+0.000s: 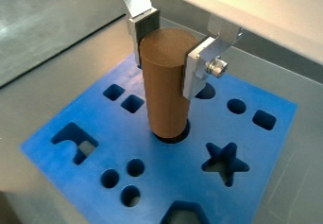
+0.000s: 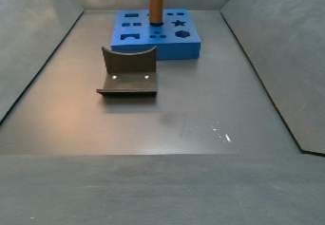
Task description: Insert the round object.
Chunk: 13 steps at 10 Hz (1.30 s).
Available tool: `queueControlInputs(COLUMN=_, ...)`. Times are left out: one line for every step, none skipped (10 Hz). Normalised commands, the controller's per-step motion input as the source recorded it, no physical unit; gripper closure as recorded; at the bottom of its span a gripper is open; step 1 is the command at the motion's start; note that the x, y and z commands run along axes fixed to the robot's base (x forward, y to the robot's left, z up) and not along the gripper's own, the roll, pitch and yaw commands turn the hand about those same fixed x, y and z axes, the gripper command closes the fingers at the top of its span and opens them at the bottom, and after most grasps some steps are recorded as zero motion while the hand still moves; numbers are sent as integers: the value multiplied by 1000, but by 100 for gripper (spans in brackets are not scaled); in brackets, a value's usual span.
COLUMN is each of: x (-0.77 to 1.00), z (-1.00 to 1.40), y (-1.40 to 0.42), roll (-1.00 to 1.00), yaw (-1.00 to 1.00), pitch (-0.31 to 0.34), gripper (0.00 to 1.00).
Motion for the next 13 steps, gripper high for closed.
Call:
queueControlInputs(x=14, z=-174, y=-66, roll=120, yaw=0, pitch=19, gripper=100)
queueControlInputs(x=49, z=-320, y=0, roll=183, yaw=0, pitch=39, gripper=100)
queueControlInputs(x=77, z=-306, y=0, roll=181, yaw=0, pitch=50, gripper=100)
queueControlInputs(x=106, z=-297, y=0, roll=119, yaw=0, pitch=36, gripper=100)
queueControlInputs(x=200, z=-389, y=0, roll=137, yaw=0, pitch=51, gripper=100)
queueControlInputs(x=174, z=-417, y=0, roll=130, yaw=0, pitch=31, gripper=100)
queueControlInputs(x=154, z=-403, y=0, roll=113, yaw=-14, pitch=13, gripper=100)
queueControlInputs(x=166, z=-340, y=0, roll=40, yaw=-83, pitch=0, gripper=100)
queueControlInputs(x=120, z=-286, y=0, roll=29, yaw=-86, pitch=0, gripper=100)
queueControlInputs(x=106, z=-231, y=0, roll=9, yaw=-71, pitch=0, gripper=100)
queueControlInputs(x=37, z=-186, y=3, roll=0, yaw=-40, pitch=0, gripper=100)
queueControlInputs(x=20, z=-34, y=40, roll=-63, yaw=-11, pitch=-26, gripper=100)
queueControlInputs(x=9, z=0, y=109, roll=-84, yaw=-40, pitch=10, gripper=100)
